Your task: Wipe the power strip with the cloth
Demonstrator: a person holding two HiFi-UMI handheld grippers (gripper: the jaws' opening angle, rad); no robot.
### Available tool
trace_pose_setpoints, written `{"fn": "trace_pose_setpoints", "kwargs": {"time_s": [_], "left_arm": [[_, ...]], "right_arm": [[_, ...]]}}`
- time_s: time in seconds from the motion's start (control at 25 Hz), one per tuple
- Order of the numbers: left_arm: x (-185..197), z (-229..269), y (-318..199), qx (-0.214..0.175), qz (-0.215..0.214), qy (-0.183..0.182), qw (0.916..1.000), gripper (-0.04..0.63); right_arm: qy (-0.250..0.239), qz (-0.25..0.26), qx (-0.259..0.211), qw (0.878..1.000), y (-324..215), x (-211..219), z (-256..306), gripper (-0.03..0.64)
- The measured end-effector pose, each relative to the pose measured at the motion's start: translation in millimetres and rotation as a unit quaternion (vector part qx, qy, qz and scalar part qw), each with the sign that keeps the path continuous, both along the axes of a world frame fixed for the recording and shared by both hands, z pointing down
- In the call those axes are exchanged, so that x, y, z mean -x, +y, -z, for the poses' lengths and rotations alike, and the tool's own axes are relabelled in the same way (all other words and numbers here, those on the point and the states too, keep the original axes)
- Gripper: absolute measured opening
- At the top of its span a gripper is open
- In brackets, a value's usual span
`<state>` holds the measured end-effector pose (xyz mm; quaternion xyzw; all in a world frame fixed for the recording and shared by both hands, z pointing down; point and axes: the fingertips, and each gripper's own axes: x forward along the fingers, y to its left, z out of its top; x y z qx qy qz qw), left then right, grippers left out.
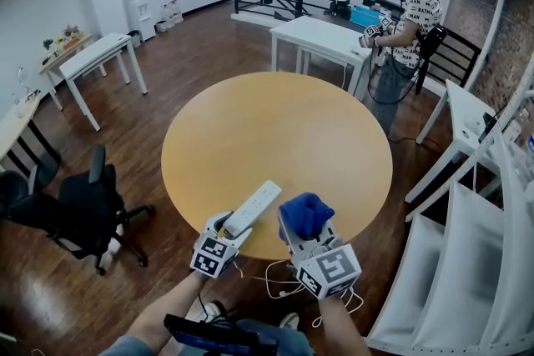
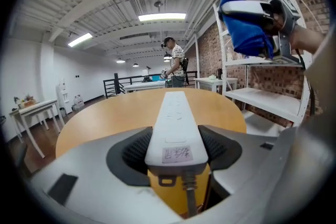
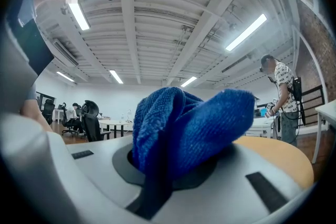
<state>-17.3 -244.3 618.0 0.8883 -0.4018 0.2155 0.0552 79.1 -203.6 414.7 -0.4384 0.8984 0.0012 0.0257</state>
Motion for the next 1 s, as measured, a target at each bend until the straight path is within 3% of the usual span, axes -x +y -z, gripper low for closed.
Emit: {"fn": "trace_pose_setpoints", "kwargs": {"time_s": [0.24, 0.48, 0.72, 1.0], "left_arm": [[-11, 75, -1, -0.071, -0.015, 0.039, 0.9966, 0.28], [-18, 156, 9, -0.152, -0.035, 0.063, 0.9858, 0.279], [-23, 202, 25, -0.181, -0.03, 0.099, 0.9779, 0.279], [-27, 209, 35, -0.201, -0.041, 0.076, 0.9758, 0.279]], "right_arm": [[-0.003, 0.013, -0.014, 1.0, -2, 9, 20, 0.054], [-0.003, 0.03, -0.036, 0.999, 0, 23, 50, 0.054], [-0.007, 0.037, -0.06, 0.997, 4, 29, 70, 0.054], [-0.019, 0.064, -0.08, 0.995, 15, 48, 105, 0.054]]}}
